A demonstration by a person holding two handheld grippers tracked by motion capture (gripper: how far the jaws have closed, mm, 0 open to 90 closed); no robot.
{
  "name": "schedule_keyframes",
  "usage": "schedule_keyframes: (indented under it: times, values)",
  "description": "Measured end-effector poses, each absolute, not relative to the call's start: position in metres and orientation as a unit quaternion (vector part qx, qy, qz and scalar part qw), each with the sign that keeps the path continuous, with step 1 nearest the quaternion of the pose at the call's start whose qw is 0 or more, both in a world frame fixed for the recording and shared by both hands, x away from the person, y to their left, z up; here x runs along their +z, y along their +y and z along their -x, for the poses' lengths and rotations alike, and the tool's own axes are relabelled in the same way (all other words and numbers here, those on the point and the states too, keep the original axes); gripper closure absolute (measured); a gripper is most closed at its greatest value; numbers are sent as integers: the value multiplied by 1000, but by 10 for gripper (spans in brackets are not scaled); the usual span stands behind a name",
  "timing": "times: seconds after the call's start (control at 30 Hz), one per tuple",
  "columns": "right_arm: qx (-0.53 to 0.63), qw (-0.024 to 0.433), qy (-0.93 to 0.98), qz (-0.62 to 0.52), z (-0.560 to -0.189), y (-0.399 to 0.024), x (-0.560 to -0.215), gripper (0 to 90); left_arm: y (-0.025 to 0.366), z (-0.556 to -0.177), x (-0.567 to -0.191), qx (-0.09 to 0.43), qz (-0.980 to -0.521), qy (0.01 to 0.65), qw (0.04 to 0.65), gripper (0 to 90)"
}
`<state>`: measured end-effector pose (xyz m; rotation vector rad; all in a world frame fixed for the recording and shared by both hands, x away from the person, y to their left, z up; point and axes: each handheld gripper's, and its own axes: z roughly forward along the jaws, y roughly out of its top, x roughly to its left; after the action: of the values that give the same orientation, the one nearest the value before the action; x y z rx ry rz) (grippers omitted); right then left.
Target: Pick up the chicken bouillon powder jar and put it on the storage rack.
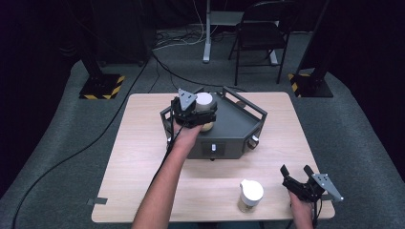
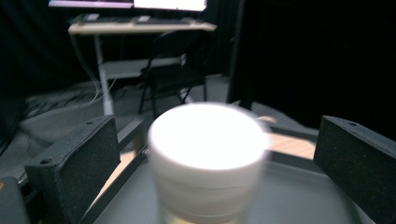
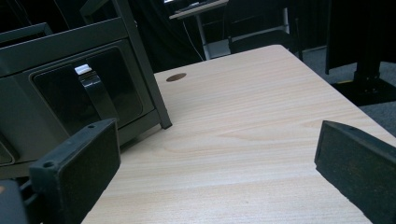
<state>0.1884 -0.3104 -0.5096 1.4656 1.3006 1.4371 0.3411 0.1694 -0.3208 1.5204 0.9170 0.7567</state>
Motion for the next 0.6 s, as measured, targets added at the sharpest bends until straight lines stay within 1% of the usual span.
schedule_keyframes:
  times: [0.13,0.27,0.4,0.5,0.6]
  values:
    - [551,354,505,-563,-188,-308,-509,0,175,-330,-315,324,-656,376,568,0]
    - [547,353,508,-564,-189,-308,-508,0,183,-319,-316,326,-651,369,578,0]
    - [549,357,508,-559,-188,-308,-509,0,187,-311,-317,331,-654,365,574,0]
    - [549,358,509,-558,-188,-307,-509,0,195,-308,-320,316,-653,366,583,0]
    - [548,359,511,-557,-188,-307,-509,0,203,-306,-319,293,-663,365,584,0]
